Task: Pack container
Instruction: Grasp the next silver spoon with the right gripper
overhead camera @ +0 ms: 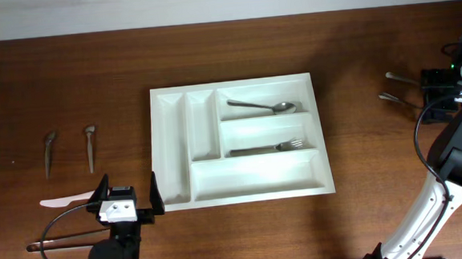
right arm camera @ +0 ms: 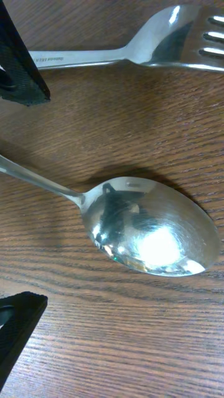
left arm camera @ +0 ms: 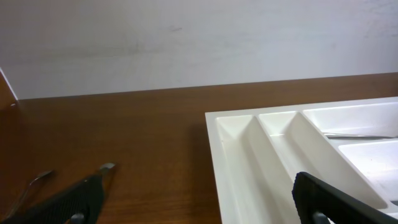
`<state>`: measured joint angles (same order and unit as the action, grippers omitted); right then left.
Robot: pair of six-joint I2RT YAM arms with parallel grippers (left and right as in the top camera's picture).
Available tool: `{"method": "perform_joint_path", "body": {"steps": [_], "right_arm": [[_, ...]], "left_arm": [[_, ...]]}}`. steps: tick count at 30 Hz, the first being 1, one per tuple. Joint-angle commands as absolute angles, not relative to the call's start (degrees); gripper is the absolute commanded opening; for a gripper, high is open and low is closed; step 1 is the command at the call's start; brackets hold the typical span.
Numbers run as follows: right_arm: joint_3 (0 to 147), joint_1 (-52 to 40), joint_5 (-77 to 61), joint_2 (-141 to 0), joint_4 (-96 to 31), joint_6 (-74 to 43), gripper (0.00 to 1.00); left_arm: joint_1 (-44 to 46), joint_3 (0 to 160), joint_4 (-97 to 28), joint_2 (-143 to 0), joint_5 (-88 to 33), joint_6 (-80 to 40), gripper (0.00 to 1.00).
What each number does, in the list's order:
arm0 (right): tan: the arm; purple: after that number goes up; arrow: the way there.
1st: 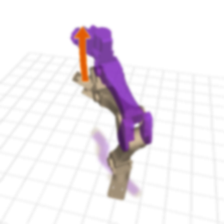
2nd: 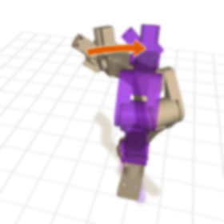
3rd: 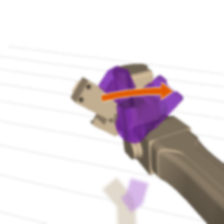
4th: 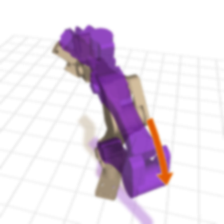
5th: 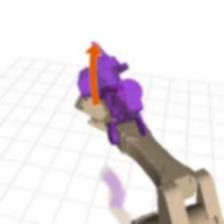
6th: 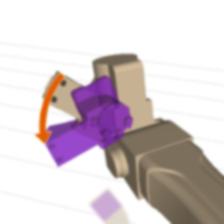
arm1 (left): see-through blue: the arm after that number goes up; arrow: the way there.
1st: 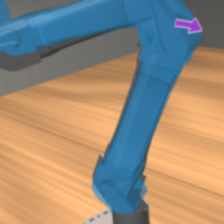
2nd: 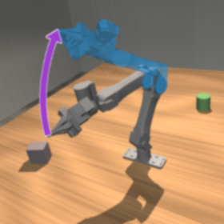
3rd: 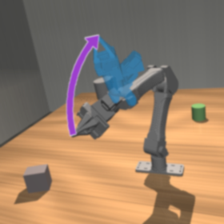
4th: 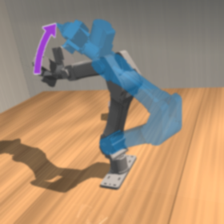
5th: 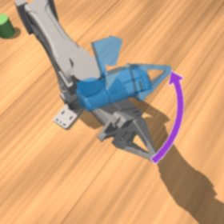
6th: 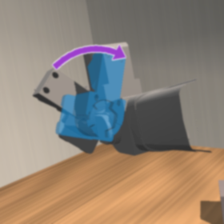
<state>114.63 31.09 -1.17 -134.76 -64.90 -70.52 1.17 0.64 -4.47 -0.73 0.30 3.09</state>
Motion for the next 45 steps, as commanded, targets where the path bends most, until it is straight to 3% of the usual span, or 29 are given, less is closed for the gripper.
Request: {"method": "perform_joint_path", "body": {"steps": [1,35,43,45], "right_arm": [[114.3,31.5,-0.8,-135.5,-66.3,-72.8,0.97],[114.3,31.5,1.5,-140.2,-69.9,-73.1,0.96],[114.3,31.5,1.5,-140.2,-69.4,-73.1,0.78],[114.3,31.5,1.5,-140.2,-69.0,-73.1,0.68]], "left_arm": [[1.3,0.5,-4.8,-0.4,0.4,4.0,0.99],[1.3,0.5,-4.8,-0.4,0.4,4.0,0.99],[1.3,0.5,-4.8,-0.4,0.4,4.0,0.99],[1.3,0.5,-4.8,-0.4,0.4,4.0,0.99]]}}
